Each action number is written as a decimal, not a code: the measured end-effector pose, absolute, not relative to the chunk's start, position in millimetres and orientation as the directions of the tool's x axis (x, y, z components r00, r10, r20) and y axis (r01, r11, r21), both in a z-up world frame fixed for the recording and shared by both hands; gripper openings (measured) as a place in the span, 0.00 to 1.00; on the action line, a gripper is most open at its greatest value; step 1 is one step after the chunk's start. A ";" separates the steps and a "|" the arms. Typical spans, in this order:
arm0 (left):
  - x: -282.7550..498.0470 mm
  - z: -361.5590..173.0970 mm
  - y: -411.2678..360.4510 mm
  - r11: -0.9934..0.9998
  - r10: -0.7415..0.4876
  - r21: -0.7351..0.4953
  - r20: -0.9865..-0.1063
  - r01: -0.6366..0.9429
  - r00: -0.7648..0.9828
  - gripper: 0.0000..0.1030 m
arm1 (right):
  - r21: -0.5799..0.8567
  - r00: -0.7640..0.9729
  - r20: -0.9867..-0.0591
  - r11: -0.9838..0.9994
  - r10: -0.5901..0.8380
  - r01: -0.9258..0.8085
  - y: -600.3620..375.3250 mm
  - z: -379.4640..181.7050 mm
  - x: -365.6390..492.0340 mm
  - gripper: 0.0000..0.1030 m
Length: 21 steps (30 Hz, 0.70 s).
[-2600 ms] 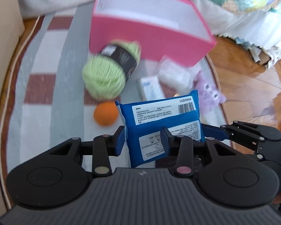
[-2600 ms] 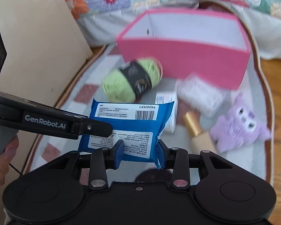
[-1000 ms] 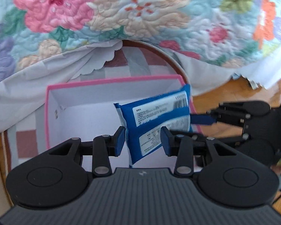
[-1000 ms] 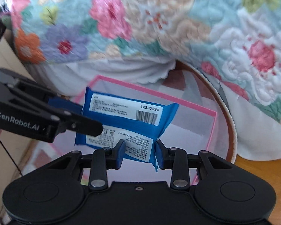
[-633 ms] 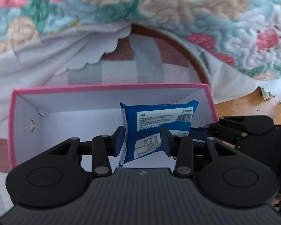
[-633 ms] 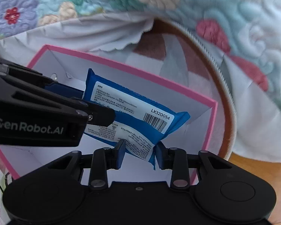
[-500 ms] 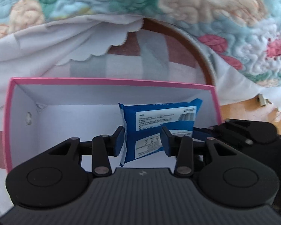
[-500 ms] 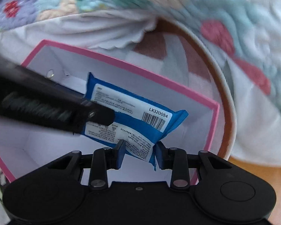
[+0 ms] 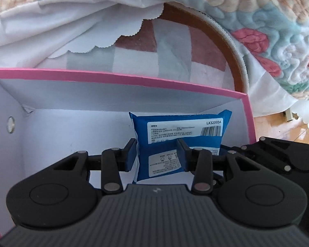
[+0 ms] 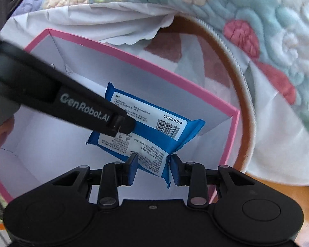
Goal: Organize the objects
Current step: 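Open the left gripper to drop the pack inside the box and withdraw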
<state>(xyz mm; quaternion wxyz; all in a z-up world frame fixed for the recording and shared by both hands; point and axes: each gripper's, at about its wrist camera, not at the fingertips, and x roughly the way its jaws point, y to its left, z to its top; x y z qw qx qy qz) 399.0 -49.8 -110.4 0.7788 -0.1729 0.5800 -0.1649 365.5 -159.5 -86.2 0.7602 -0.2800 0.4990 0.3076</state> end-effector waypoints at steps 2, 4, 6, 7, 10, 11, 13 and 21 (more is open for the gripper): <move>401.3 -116.6 -52.3 0.884 -0.461 -0.463 -0.849 0.056 0.260 0.39 | -0.138 0.342 -0.921 0.665 0.185 -0.734 -159.7 -88.4 364.8 0.37; 403.0 -121.0 -53.8 0.882 -0.465 -0.468 -0.846 0.054 0.261 0.40 | -0.182 0.384 -0.908 0.667 0.169 -0.723 -156.0 -90.5 362.6 0.37; 405.5 -124.8 -53.9 0.879 -0.466 -0.474 -0.842 0.040 0.270 0.40 | -0.197 0.401 -0.902 0.674 0.160 -0.712 -152.5 -93.1 363.8 0.37; 406.5 -126.6 -53.8 0.877 -0.469 -0.479 -0.840 0.033 0.274 0.40 | -0.202 0.408 -0.900 0.678 0.157 -0.707 -151.5 -93.7 364.7 0.37; 406.9 -131.4 -53.5 0.867 -0.481 -0.497 -0.833 0.011 0.272 0.39 | -0.199 0.421 -0.894 0.704 0.154 -0.682 -151.8 -93.5 366.1 0.37; 406.4 -132.2 -53.6 0.864 -0.485 -0.504 -0.830 0.003 0.276 0.39 | -0.200 0.425 -0.892 0.711 0.151 -0.674 -152.1 -93.5 366.0 0.37; 403.9 -133.3 -54.1 0.858 -0.488 -0.513 -0.822 -0.012 0.294 0.38 | -0.211 0.438 -0.888 0.722 0.140 -0.659 -151.7 -93.5 364.6 0.37; 396.1 -131.4 -80.2 0.904 -0.413 -0.428 -0.860 0.016 0.300 0.33 | -0.183 0.444 -0.875 0.716 0.194 -0.673 -172.6 -83.0 355.8 0.38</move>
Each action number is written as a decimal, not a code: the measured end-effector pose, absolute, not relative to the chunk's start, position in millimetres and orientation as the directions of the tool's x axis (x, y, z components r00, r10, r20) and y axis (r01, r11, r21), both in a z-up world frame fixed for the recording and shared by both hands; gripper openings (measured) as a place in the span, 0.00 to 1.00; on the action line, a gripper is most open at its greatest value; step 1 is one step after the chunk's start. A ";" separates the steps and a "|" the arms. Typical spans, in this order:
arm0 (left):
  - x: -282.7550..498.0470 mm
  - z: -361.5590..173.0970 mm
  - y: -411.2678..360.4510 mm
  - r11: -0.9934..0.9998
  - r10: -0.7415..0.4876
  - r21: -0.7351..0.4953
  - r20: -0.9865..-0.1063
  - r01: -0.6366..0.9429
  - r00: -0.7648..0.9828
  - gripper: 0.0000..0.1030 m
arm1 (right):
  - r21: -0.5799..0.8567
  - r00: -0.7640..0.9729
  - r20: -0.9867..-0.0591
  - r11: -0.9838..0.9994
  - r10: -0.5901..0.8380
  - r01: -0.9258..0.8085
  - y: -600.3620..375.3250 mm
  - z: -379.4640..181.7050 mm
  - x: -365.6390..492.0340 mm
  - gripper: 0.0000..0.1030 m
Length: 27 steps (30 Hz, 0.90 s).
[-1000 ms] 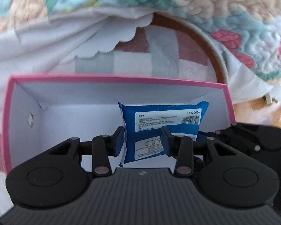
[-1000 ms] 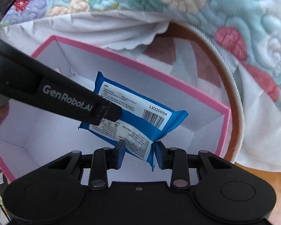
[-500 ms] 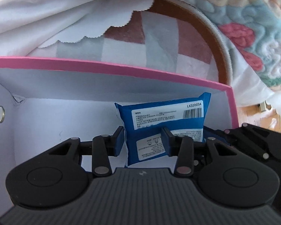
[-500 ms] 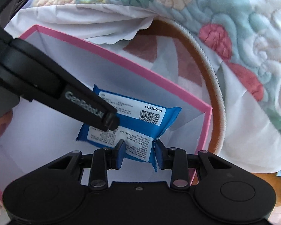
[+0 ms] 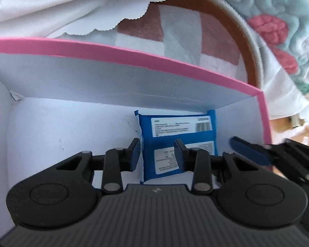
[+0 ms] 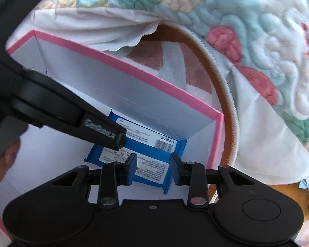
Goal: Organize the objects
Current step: 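Open the left gripper to drop the pack inside the box and withdraw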
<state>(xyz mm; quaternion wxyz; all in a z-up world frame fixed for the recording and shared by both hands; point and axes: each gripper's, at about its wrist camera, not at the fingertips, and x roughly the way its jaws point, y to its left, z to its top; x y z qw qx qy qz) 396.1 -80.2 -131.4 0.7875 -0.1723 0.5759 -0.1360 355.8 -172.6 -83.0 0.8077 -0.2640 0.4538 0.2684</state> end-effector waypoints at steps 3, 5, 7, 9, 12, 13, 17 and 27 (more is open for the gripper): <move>390.9 -116.7 -89.3 0.922 -0.379 -0.385 -0.870 0.046 0.316 0.33 | -0.048 0.379 -0.874 0.724 0.303 -0.688 -194.4 -68.4 352.8 0.38; 383.2 -101.0 -91.3 0.924 -0.375 -0.378 -0.868 0.056 0.324 0.33 | 0.036 0.353 -0.855 0.724 0.379 -0.689 -214.7 -57.4 347.7 0.38; 375.5 -85.5 -93.5 0.929 -0.366 -0.363 -0.872 0.071 0.326 0.33 | 0.086 0.332 -0.844 0.719 0.421 -0.690 -226.8 -48.3 336.1 0.38; 365.7 -68.9 -96.9 0.938 -0.346 -0.337 -0.880 0.088 0.325 0.35 | 0.115 0.329 -0.832 0.718 0.448 -0.686 -239.5 -38.1 329.5 0.40; 339.9 -46.6 -74.7 0.939 -0.343 -0.312 -0.885 0.147 0.314 0.40 | 0.160 0.297 -0.829 0.710 0.474 -0.686 -259.5 -25.2 324.2 0.43; 332.7 -35.7 -67.6 0.940 -0.338 -0.301 -0.887 0.163 0.314 0.43 | 0.171 0.289 -0.826 0.704 0.483 -0.689 -265.6 -20.4 321.6 0.44; 304.7 -4.0 -66.8 0.941 -0.317 -0.256 -0.895 0.219 0.313 0.49 | 0.198 0.255 -0.812 0.658 0.525 -0.727 -264.8 9.1 285.8 0.50; 225.4 61.0 -48.8 0.934 -0.305 -0.210 -0.891 0.290 0.337 0.59 | 0.253 0.148 -0.774 0.516 0.615 -0.819 -255.2 45.5 223.2 0.70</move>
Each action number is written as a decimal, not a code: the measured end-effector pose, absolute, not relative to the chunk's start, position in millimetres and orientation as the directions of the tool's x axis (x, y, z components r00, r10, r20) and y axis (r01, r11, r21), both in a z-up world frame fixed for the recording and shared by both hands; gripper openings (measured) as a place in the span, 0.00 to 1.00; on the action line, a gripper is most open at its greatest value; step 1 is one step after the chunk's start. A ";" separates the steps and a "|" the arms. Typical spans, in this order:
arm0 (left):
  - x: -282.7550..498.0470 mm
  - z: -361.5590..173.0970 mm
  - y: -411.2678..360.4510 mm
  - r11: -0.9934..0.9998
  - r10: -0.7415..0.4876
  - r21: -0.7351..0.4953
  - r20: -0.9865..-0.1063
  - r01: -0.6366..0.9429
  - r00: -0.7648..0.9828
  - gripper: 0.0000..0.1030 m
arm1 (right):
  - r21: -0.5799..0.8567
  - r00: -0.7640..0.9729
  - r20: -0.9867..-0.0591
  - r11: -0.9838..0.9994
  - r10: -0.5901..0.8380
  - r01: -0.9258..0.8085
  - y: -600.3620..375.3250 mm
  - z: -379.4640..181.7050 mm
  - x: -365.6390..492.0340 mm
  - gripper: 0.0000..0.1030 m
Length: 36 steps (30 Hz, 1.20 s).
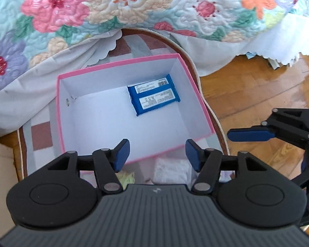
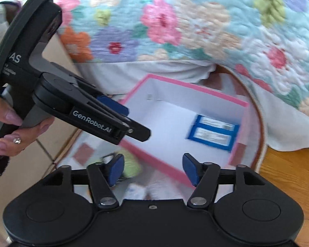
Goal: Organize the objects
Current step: 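Open the left gripper to drop the pack inside the box and withdraw, then lower the left tool onto the green yarn skein beside the box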
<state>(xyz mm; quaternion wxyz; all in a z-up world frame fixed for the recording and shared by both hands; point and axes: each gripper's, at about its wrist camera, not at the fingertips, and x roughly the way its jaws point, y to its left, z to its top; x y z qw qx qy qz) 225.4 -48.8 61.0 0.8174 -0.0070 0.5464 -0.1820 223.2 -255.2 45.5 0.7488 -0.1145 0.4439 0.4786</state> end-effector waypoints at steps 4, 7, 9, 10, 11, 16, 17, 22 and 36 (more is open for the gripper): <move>208.9 63.1 -37.9 0.945 -0.267 -0.174 -0.901 0.278 0.342 0.65 | 0.262 0.116 -0.755 0.459 0.646 -0.849 -250.1 56.1 197.6 0.73; 196.3 62.4 -26.1 0.950 -0.246 -0.156 -0.908 0.270 0.340 0.65 | 0.271 0.089 -0.745 0.422 0.661 -0.865 -246.7 61.2 183.9 0.75; 189.8 61.1 -17.4 0.952 -0.249 -0.165 -0.908 0.259 0.337 0.66 | 0.287 0.065 -0.740 0.402 0.669 -0.870 -243.9 61.3 177.3 0.78; 187.1 59.7 -12.3 0.952 -0.253 -0.172 -0.908 0.253 0.335 0.67 | 0.296 0.050 -0.739 0.391 0.671 -0.871 -241.8 59.6 174.9 0.79; 185.4 57.4 -7.7 0.952 -0.256 -0.177 -0.907 0.248 0.334 0.67 | 0.303 0.037 -0.740 0.382 0.672 -0.873 -239.9 56.9 172.8 0.79; 182.4 39.6 11.0 0.954 -0.267 -0.203 -0.910 0.222 0.315 0.68 | 0.354 -0.015 -0.736 0.366 0.677 -0.861 -224.9 25.0 167.9 0.87; 183.3 33.5 14.2 0.955 -0.267 -0.207 -0.914 0.214 0.305 0.68 | 0.384 -0.038 -0.733 0.367 0.679 -0.847 -221.1 14.6 169.3 0.87; 190.3 6.0 15.9 0.967 -0.191 -0.132 -0.942 0.220 0.276 0.69 | 0.523 -0.155 -0.730 0.398 0.666 -0.754 -202.2 -37.4 175.9 0.87; 213.6 -73.9 37.6 0.960 -0.253 -0.225 -0.953 0.167 0.167 0.69 | 0.628 -0.235 -0.727 0.484 0.645 -0.610 -165.1 -122.7 195.3 0.87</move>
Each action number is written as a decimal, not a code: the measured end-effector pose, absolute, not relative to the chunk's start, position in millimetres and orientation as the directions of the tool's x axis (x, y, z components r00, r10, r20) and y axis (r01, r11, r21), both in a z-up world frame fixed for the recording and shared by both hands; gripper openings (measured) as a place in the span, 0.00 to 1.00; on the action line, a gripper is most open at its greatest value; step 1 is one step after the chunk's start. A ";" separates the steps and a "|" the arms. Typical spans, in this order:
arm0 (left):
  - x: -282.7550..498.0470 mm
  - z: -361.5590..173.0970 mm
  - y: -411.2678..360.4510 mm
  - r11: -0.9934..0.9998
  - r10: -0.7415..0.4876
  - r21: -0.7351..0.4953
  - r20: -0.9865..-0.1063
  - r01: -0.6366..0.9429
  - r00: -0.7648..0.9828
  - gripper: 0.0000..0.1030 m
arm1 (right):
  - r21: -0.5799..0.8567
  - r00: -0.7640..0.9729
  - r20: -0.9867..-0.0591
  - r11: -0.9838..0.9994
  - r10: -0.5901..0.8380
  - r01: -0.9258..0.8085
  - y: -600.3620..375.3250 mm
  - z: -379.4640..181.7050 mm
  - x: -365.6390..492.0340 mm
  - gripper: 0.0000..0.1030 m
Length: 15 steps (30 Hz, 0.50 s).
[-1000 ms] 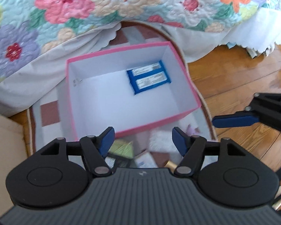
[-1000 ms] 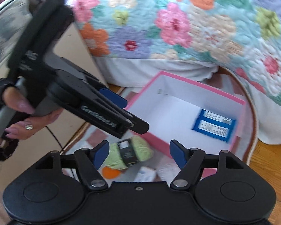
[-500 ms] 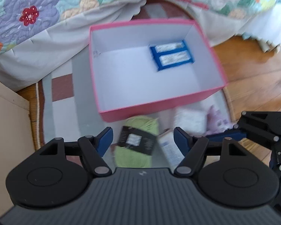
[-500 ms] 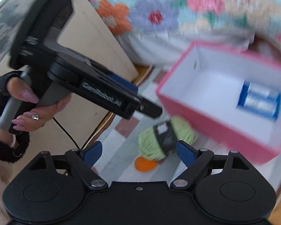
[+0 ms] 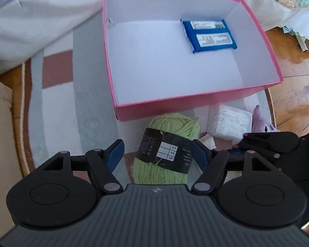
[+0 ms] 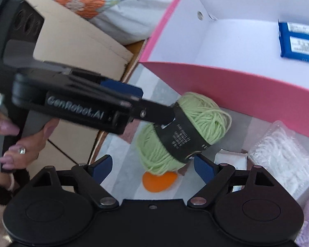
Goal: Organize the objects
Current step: 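Lower the left tool onto the green yarn skein beside the box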
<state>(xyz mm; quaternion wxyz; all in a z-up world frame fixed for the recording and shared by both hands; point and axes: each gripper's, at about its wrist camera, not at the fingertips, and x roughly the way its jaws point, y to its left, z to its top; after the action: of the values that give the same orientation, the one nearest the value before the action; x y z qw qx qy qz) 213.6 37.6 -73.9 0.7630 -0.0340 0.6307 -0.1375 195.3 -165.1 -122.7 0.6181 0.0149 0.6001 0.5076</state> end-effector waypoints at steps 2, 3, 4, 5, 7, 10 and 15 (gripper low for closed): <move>213.1 -81.1 39.6 0.958 -0.256 -0.227 -0.953 0.176 0.164 0.69 | 0.629 -0.239 -0.731 0.494 0.640 -0.600 -160.3 -127.5 193.2 0.87; 212.7 -83.1 40.5 0.956 -0.261 -0.232 -0.952 0.181 0.162 0.69 | 0.632 -0.243 -0.730 0.496 0.639 -0.595 -158.6 -129.8 192.3 0.87; 212.0 -85.8 41.7 0.952 -0.273 -0.244 -0.949 0.183 0.157 0.69 | 0.633 -0.246 -0.732 0.499 0.636 -0.592 -156.8 -132.1 190.9 0.87; 211.2 -89.4 43.1 0.946 -0.294 -0.265 -0.944 0.185 0.150 0.69 | 0.630 -0.248 -0.735 0.503 0.631 -0.591 -155.4 -133.7 189.7 0.87; 211.3 -99.2 46.7 0.931 -0.343 -0.319 -0.930 0.177 0.129 0.72 | 0.611 -0.234 -0.748 0.507 0.621 -0.608 -152.0 -136.3 185.7 0.87; 211.5 -116.4 53.9 0.920 -0.386 -0.374 -0.916 0.120 0.105 0.76 | 0.537 -0.156 -0.781 0.522 0.605 -0.663 -148.1 -139.0 178.7 0.87; 206.0 -128.1 61.9 0.876 -0.483 -0.479 -0.868 0.058 0.119 0.73 | 0.511 -0.106 -0.777 0.524 0.621 -0.681 -152.6 -141.4 170.3 0.87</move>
<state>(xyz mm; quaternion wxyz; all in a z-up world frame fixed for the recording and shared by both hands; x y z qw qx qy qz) 206.0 61.9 -128.1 0.7291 -0.1664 0.6374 -0.1855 170.3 -152.6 -141.4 0.6682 -0.0267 0.5619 0.4869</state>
